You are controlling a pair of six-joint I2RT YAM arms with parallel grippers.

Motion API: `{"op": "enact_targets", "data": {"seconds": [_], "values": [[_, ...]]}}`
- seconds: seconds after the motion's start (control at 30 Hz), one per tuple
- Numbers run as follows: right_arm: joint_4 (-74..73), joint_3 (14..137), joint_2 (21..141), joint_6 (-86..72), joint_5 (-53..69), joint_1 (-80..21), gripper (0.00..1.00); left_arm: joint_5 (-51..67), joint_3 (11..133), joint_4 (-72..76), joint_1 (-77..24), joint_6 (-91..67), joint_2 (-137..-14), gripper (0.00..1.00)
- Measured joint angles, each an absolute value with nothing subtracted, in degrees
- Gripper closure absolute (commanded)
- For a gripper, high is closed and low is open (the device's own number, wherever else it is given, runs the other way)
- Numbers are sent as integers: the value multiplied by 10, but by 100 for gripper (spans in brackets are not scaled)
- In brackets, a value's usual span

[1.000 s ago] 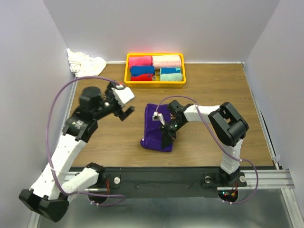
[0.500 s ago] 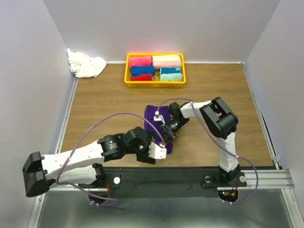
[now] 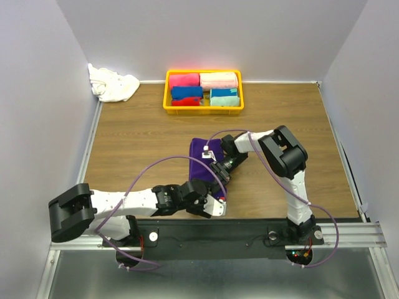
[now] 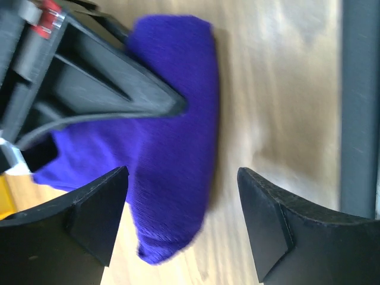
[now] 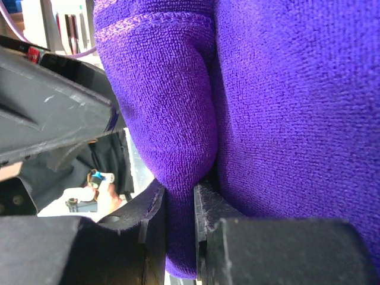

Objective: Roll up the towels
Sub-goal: Roll the towel

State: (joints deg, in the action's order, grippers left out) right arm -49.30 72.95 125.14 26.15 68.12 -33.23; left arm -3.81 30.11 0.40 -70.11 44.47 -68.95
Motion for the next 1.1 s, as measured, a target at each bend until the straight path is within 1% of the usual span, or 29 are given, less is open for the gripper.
{"op": "enact_targets", "data": {"seconds": [0.1,0.17,0.2,0.23,0.3,0.33,0.4,0.43,0.5,0.53,0.63,0.67,0.73,0.77,0.93,1.07,1.1], "values": [[-498,731,1255,262,683,-331,96,-54,290,41,-703,454,-703,18],[-503,732,1258,263,686,-330,94,-61,284,60,-704,460,-719,25],[-506,733,1260,263,687,-330,94,-63,281,69,-705,464,-731,35],[-506,733,1261,263,688,-330,92,-66,279,75,-705,465,-742,41],[-509,733,1261,264,688,-330,89,-72,278,83,-704,473,-753,51],[-510,733,1261,263,688,-330,87,-74,278,86,-704,474,-754,59],[-512,734,1261,261,687,-329,80,-69,279,84,-704,473,-754,68],[-514,736,1261,258,684,-326,72,-65,282,78,-704,470,-754,70],[-521,742,1259,251,676,-323,60,-54,291,64,-702,465,-754,72],[-522,743,1257,249,673,-322,49,-41,299,53,-697,462,-754,72],[-536,766,1232,230,646,-301,33,1,319,23,-677,449,-755,73],[-533,778,1222,226,631,-289,24,18,326,9,-668,445,-755,73],[-528,804,1204,216,611,-264,21,56,342,-16,-649,438,-761,74],[-521,822,1187,208,600,-242,7,83,356,-32,-633,435,-768,74],[-497,849,1094,179,566,-176,5,208,427,-96,-536,421,-822,74],[-489,840,1012,176,528,-162,5,296,475,-137,-475,418,-868,74],[-486,826,968,177,510,-163,5,336,491,-156,-452,418,-884,74]]}}
